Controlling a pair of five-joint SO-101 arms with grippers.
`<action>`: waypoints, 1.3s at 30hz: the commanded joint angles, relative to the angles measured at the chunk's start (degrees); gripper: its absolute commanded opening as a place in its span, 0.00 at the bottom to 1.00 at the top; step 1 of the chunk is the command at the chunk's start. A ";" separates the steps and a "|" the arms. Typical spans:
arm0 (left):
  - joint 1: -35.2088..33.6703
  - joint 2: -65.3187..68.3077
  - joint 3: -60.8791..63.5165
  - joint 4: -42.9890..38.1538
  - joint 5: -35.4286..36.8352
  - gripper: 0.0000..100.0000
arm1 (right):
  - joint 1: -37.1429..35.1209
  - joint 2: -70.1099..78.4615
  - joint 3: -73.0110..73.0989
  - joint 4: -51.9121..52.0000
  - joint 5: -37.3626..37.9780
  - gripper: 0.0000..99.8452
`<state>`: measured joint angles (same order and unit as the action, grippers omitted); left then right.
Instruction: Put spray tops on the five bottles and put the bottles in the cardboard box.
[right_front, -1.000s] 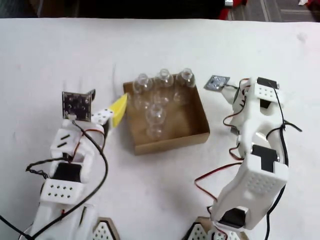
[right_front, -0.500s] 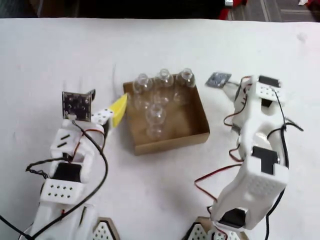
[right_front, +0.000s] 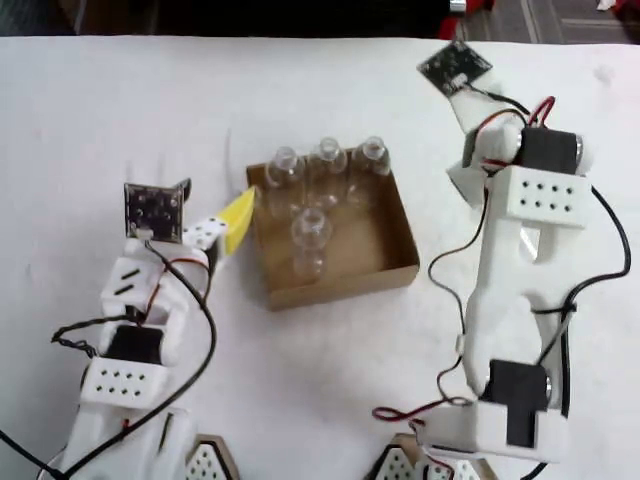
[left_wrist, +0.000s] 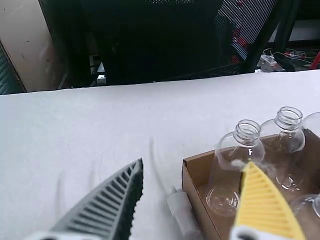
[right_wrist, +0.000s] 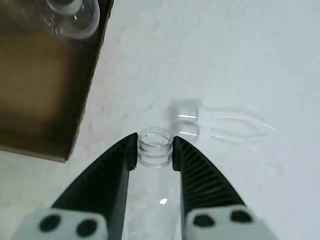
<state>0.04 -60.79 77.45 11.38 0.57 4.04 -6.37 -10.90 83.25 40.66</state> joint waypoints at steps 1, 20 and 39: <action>0.57 -1.89 -0.62 -1.49 -0.79 0.29 | -2.77 -6.64 -2.55 1.01 -9.05 0.02; 0.57 -1.89 -0.70 -1.49 -0.79 0.29 | -16.92 -39.78 17.14 -4.18 -25.14 0.02; 0.57 -1.89 -0.70 -1.49 -0.79 0.29 | -18.24 -58.51 81.49 -84.88 -25.41 0.02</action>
<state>0.04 -60.79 77.45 11.38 0.57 -12.66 -63.78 63.30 13.10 15.69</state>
